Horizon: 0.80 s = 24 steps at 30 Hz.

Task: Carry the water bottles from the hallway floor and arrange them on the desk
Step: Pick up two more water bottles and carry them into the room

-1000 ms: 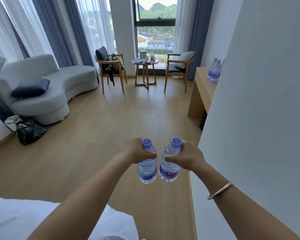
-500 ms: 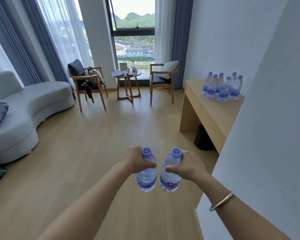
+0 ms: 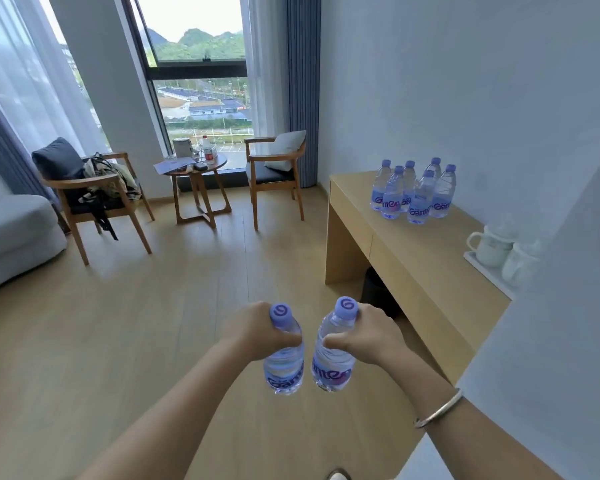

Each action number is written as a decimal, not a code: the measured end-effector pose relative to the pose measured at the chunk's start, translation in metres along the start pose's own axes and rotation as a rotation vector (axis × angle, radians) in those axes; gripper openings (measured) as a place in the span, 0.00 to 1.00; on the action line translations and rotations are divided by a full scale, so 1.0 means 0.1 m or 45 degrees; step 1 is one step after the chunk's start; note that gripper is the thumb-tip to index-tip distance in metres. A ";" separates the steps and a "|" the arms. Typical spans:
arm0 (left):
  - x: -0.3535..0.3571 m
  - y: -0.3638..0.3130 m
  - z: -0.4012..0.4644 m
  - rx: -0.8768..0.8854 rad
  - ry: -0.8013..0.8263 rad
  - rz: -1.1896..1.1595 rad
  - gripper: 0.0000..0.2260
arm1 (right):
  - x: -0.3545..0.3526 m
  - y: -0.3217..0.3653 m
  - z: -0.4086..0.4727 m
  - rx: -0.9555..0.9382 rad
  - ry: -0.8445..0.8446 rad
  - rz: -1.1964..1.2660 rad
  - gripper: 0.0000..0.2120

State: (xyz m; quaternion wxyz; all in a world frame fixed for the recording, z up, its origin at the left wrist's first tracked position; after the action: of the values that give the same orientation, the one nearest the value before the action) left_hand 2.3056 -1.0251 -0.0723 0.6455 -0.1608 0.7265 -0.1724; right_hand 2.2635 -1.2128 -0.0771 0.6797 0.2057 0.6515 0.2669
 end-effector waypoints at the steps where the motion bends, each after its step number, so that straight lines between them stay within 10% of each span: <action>1: 0.03 -0.06 0.19 0.013 0.005 0.006 0.21 | -0.03 -0.09 0.16 0.010 -0.010 0.006 0.14; 24: 0.91 -2.89 3.56 0.487 0.304 0.064 0.18 | -1.88 -2.22 2.46 0.482 -0.485 -0.134 0.19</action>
State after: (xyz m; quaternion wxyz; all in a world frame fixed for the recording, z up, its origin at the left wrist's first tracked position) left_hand 2.6523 -1.3386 -0.0580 0.5778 0.0041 0.7555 -0.3088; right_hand 2.5280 -1.4867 -0.0543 0.7524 0.3413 0.5601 0.0611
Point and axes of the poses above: each hand's wrist, its own z-axis towards the middle knuckle, its own x-axis out of the palm, y = z × x, the point moved 6 cm from there along z, towards the middle knuckle, and after that the axes turned 12 degrees about -x, right-handed, at the moved point
